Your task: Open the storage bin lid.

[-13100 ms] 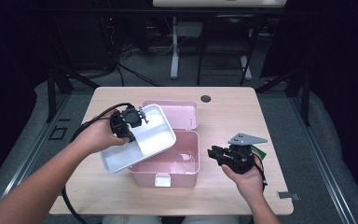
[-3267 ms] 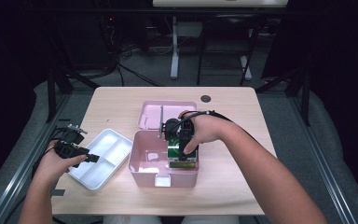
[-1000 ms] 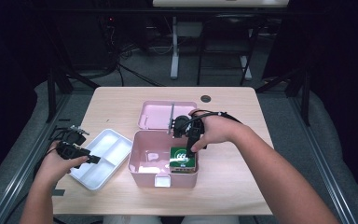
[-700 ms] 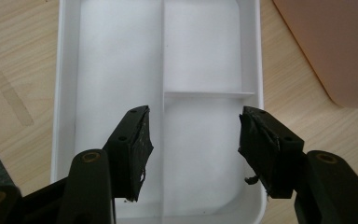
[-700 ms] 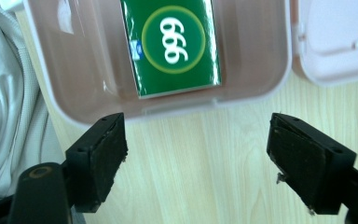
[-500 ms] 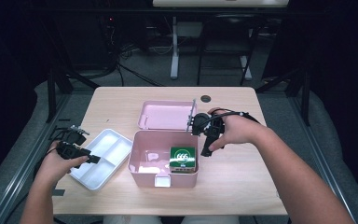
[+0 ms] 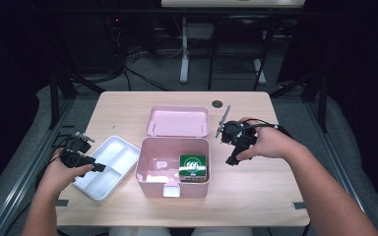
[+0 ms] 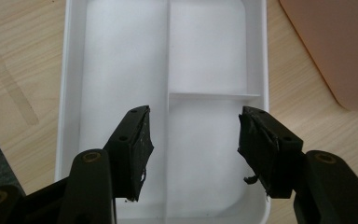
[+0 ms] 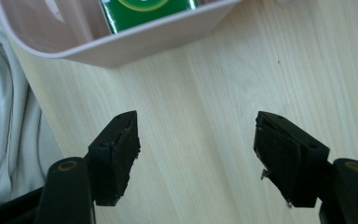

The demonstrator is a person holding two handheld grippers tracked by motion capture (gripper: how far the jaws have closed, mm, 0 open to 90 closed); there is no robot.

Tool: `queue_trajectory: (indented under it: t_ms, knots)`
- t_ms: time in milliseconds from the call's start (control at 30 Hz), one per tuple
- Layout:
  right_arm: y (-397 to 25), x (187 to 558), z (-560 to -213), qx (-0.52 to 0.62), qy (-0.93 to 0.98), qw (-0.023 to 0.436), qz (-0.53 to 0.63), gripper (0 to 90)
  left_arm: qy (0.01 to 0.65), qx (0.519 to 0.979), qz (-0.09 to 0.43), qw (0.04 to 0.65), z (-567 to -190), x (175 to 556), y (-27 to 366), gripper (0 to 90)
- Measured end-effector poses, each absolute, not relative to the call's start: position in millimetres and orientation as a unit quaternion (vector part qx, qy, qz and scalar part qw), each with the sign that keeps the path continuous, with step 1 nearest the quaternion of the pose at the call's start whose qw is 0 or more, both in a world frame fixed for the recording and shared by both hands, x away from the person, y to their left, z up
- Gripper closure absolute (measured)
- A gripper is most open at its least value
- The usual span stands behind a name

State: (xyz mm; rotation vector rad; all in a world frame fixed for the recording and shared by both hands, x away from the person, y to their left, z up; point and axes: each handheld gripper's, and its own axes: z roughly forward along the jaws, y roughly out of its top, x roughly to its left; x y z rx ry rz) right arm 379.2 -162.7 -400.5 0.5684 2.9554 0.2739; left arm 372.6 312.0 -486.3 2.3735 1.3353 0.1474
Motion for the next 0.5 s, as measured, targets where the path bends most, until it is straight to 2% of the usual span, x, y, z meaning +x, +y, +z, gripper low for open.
queue_trajectory:
  t_ms: [500]
  knots:
    - [-181,381,-434,0.243,0.964,0.053,0.093,30.4,0.478,0.854,0.052,0.199,-490,373,309,43.6]
